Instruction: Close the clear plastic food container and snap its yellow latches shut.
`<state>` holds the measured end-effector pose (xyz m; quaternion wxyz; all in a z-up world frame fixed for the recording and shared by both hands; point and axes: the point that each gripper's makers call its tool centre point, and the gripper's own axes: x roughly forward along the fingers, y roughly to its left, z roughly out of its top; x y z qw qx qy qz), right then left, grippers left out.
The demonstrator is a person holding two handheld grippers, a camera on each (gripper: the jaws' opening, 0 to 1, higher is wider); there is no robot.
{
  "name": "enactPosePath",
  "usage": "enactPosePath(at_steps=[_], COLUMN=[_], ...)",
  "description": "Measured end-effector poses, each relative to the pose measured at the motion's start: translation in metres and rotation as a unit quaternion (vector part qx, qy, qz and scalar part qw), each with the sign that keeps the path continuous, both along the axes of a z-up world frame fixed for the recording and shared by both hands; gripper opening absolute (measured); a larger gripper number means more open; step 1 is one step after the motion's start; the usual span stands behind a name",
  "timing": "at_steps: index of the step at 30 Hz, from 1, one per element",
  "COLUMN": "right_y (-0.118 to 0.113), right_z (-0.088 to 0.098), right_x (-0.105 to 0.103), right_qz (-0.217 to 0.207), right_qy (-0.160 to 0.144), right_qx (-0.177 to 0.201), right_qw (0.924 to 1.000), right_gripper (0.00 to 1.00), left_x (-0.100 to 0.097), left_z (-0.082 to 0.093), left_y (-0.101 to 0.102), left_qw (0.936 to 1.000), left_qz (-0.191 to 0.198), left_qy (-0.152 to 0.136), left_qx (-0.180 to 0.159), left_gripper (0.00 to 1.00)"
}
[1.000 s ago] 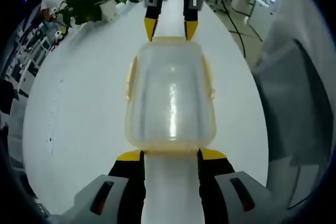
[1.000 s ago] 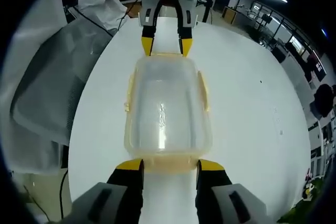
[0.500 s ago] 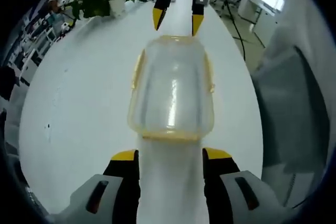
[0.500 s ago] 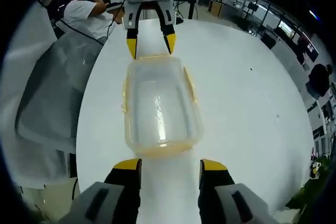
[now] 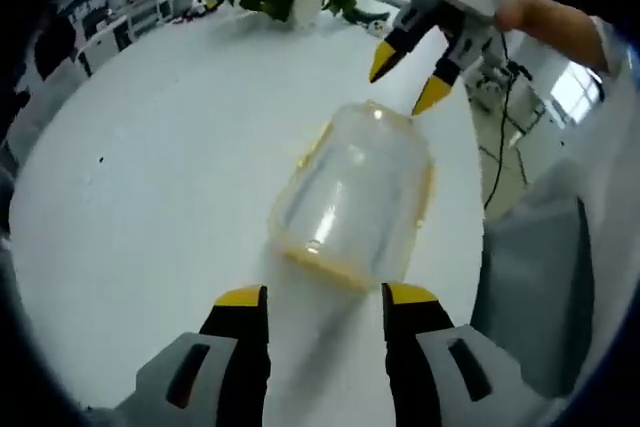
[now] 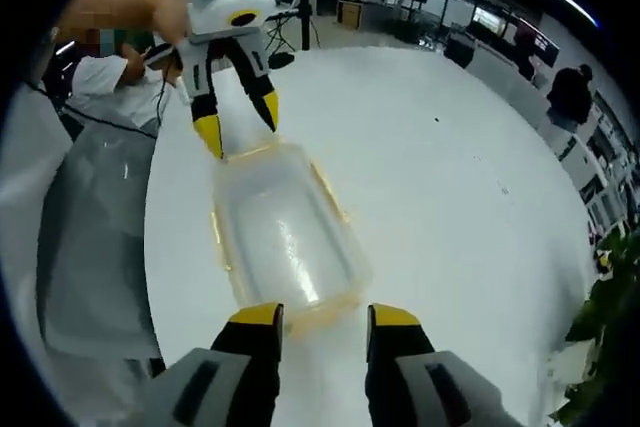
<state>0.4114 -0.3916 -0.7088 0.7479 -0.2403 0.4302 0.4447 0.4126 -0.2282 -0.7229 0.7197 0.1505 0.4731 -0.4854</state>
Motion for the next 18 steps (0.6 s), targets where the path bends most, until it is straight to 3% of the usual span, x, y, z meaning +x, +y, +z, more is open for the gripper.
enactPosePath(at_steps=[4, 6, 8, 10, 13, 18], right_y=[-0.002, -0.001, 0.002, 0.001, 0.001, 0.009], right_z=[-0.003, -0.004, -0.005, -0.009, -0.016, -0.027], right_x=[0.006, 0.008, 0.005, 0.008, 0.006, -0.004], right_qz=[-0.109, -0.164, -0.190, -0.199, -0.212, -0.233], right_qy=[0.034, 0.059, 0.078, 0.076, 0.080, 0.119], right_qx=[0.020, 0.044, 0.057, 0.053, 0.041, 0.048], right_qw=[0.9933, 0.9837, 0.9770, 0.9756, 0.9730, 0.9641], right_gripper=[0.29, 0.30, 0.34, 0.36, 0.41, 0.39], left_x=[0.002, 0.003, 0.007, 0.007, 0.007, 0.000], left_z=[0.002, 0.004, 0.003, -0.001, -0.008, -0.012], left_y=[-0.008, -0.012, -0.013, -0.012, -0.012, -0.030], left_qw=[0.9976, 0.9939, 0.9881, 0.9838, 0.9828, 0.9740], left_qz=[0.062, 0.100, 0.143, 0.169, 0.178, 0.211], left_qy=[0.020, 0.030, 0.041, 0.050, 0.045, 0.072], left_qx=[-0.024, -0.036, -0.040, -0.032, -0.018, -0.039], left_gripper=[0.43, 0.43, 0.43, 0.43, 0.44, 0.44])
